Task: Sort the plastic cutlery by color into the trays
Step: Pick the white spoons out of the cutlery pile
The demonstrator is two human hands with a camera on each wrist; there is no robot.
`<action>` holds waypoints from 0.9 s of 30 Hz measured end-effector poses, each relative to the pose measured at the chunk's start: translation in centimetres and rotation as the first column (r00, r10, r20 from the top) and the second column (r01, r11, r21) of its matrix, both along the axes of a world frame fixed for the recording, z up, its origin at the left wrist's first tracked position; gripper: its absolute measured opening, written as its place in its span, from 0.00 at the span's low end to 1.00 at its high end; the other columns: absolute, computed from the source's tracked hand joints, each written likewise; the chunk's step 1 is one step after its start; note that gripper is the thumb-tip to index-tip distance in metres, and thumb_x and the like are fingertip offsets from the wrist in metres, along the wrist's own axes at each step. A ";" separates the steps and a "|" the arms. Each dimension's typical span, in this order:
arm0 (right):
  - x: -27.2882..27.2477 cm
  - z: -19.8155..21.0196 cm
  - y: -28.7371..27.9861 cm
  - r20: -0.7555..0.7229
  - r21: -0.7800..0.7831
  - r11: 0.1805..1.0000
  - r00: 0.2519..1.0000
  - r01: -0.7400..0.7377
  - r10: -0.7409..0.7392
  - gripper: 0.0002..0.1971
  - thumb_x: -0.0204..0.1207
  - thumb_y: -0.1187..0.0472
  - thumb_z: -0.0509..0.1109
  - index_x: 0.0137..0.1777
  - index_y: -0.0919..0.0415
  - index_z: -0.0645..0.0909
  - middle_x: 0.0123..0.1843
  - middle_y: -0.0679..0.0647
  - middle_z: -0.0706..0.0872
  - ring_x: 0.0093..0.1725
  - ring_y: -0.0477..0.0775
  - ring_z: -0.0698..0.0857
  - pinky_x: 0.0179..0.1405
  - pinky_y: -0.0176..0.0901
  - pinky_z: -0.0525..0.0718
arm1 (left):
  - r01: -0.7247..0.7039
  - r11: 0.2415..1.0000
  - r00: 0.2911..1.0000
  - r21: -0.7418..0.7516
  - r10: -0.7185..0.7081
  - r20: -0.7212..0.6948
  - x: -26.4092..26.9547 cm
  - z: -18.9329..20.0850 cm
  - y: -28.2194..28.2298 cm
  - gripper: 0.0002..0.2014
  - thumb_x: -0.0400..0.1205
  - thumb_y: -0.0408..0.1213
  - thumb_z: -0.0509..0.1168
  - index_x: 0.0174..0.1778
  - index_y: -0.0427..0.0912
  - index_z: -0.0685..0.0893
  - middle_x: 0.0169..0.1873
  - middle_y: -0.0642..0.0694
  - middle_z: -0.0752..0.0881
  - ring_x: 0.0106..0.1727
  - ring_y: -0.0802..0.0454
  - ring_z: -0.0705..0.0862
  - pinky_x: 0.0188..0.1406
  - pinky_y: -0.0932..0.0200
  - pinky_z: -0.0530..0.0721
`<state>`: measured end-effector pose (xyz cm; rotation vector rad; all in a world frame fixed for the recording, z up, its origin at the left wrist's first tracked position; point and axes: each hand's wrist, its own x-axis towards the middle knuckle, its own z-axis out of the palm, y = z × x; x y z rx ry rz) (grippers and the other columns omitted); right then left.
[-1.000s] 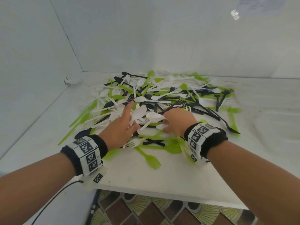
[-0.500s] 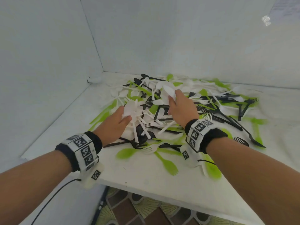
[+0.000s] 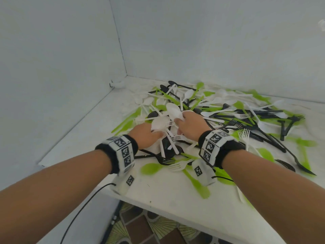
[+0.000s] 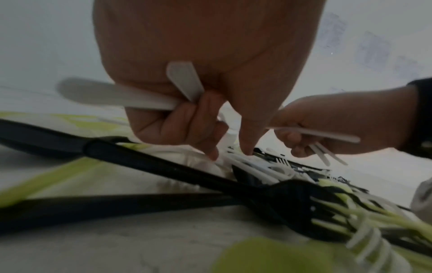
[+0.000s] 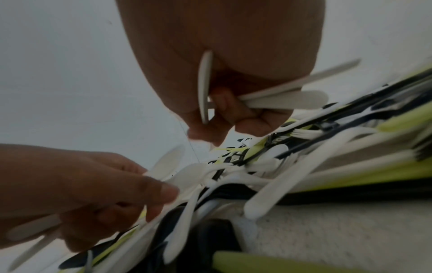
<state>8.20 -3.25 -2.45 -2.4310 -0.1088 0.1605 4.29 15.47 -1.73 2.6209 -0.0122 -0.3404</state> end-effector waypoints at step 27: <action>-0.1 -1.3 2.0 -0.093 -0.090 0.996 0.996 0.008 -0.016 0.16 0.88 0.48 0.60 0.63 0.59 0.74 0.59 0.57 0.82 0.57 0.60 0.80 0.56 0.53 0.79 | 0.053 0.997 0.987 0.058 -0.043 -0.157 0.4 0.0 -0.3 0.16 0.84 0.51 0.69 0.38 0.44 0.81 0.33 0.49 0.89 0.34 0.54 0.87 0.34 0.64 0.82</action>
